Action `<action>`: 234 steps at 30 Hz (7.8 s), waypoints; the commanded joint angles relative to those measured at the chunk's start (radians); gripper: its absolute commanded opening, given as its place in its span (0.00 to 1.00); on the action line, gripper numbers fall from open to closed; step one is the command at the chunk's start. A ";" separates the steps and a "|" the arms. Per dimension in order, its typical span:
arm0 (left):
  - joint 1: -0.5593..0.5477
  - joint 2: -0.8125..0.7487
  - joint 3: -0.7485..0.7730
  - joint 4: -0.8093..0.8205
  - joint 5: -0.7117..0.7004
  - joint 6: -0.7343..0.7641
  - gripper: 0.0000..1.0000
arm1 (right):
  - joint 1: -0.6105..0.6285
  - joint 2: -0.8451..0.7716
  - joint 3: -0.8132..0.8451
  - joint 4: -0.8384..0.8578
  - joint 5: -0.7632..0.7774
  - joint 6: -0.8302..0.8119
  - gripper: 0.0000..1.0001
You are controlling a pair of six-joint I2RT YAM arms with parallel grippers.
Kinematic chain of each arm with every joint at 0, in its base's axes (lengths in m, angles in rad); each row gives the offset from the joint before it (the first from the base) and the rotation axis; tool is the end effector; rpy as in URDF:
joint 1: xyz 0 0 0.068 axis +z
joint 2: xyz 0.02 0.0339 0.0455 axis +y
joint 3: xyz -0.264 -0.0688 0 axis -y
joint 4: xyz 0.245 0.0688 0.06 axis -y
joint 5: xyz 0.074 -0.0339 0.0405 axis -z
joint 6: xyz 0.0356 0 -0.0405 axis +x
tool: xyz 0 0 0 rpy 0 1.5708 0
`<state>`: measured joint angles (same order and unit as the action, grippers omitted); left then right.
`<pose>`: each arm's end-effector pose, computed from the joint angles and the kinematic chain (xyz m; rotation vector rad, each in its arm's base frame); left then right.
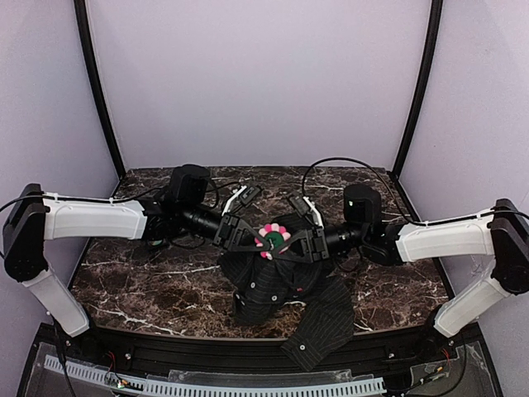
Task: Remove the brooch from the garment
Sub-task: Open the brooch with the crumpled clothing, then pass from the left arm to the right, then pass from the right arm to the left, then pass from the left arm to the right
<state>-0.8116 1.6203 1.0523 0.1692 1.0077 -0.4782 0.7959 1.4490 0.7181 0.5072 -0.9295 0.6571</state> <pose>0.2243 -0.2801 0.2598 1.1072 1.9450 -1.7646 0.1918 0.2367 0.2355 -0.9230 1.9106 1.7826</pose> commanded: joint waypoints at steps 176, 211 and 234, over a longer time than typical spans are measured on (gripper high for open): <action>0.008 0.053 -0.055 0.053 -0.334 -0.195 0.04 | 0.158 -0.025 0.106 -0.367 0.785 -0.100 0.00; 0.052 -0.035 0.031 -0.150 -0.163 0.100 0.01 | 0.115 -0.160 -0.010 -0.295 0.489 -0.172 0.11; 0.027 0.045 0.022 -0.175 -0.163 0.024 0.13 | 0.124 -0.126 0.003 -0.191 0.586 -0.112 0.00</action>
<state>-0.7788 1.6573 1.0653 -0.0235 0.8295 -0.4297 0.9108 1.3109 0.6975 0.2504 -0.3656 0.5365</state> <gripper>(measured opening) 0.127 0.005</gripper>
